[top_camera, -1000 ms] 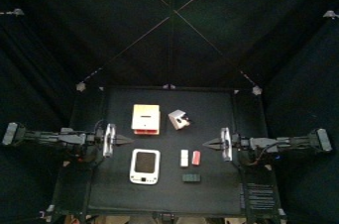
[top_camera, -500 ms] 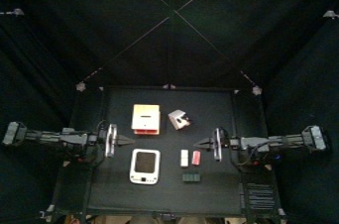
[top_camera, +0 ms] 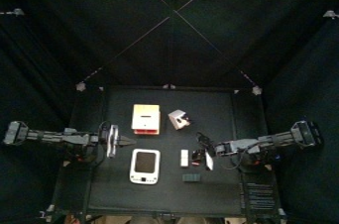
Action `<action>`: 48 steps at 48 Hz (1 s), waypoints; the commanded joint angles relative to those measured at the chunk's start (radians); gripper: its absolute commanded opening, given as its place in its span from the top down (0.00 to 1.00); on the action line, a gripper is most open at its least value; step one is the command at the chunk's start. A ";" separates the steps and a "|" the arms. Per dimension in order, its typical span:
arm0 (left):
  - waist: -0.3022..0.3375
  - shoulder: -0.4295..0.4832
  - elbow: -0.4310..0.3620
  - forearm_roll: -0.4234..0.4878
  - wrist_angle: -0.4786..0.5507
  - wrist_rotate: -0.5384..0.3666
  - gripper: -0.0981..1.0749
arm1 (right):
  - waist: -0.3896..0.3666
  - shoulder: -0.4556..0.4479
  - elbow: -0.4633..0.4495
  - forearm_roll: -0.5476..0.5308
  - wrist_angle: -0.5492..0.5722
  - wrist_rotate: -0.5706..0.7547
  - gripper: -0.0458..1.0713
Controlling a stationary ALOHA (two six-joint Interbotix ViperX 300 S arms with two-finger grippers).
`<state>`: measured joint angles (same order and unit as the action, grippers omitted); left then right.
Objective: Grab green sushi roll
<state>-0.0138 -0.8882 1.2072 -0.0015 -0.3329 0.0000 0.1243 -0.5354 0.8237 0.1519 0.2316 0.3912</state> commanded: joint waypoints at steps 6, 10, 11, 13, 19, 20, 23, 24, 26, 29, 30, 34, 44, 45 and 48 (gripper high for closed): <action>-0.002 0.003 -0.015 -0.002 -0.014 0.000 0.93 | -0.003 0.028 -0.061 0.000 0.123 0.080 0.88; -0.002 0.003 -0.012 0.000 -0.014 0.000 0.93 | -0.005 0.048 -0.078 -0.023 0.172 0.138 0.87; -0.002 0.005 -0.014 0.000 -0.014 0.002 0.93 | -0.003 0.052 -0.083 -0.035 0.184 0.152 0.88; -0.002 0.003 -0.014 0.002 -0.014 0.002 0.93 | -0.002 0.061 -0.097 -0.067 0.216 0.190 0.88; -0.002 0.003 -0.012 0.000 -0.014 0.000 0.93 | 0.021 0.091 -0.121 -0.163 0.304 0.308 0.88; -0.002 0.003 -0.012 0.000 -0.014 0.000 0.93 | 0.031 0.097 -0.124 -0.181 0.318 0.330 0.88; -0.002 0.005 -0.014 0.000 -0.014 0.000 0.93 | 0.063 0.114 -0.130 -0.241 0.342 0.382 0.88; -0.003 0.003 -0.012 -0.002 -0.014 -0.002 0.93 | 0.077 0.117 -0.130 -0.264 0.350 0.400 0.88; -0.003 0.005 -0.014 -0.002 -0.014 -0.002 0.93 | 0.104 0.123 -0.130 -0.305 0.356 0.431 0.88; -0.005 0.005 -0.012 -0.003 -0.014 -0.002 0.93 | 0.158 0.130 -0.126 -0.379 0.350 0.477 0.88; -0.005 0.005 -0.012 -0.003 -0.014 -0.002 0.93 | 0.175 0.132 -0.124 -0.400 0.345 0.491 0.88; -0.006 0.005 -0.006 -0.003 -0.014 -0.002 0.93 | 0.232 0.146 -0.114 -0.489 0.305 0.549 0.87; -0.005 0.003 0.006 -0.003 -0.014 0.000 0.93 | 0.325 0.241 -0.118 -0.707 0.272 0.721 0.80; -0.005 0.005 0.006 -0.003 -0.014 0.000 0.93 | 0.330 0.250 -0.120 -0.726 0.273 0.735 0.78; -0.005 0.005 0.006 -0.003 -0.014 0.000 0.93 | 0.351 0.278 -0.123 -0.770 0.276 0.762 0.71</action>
<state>-0.0184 -0.8882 1.2272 -0.0046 -0.3375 0.0000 0.4495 -0.2792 0.7240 -0.5461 0.5077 1.1183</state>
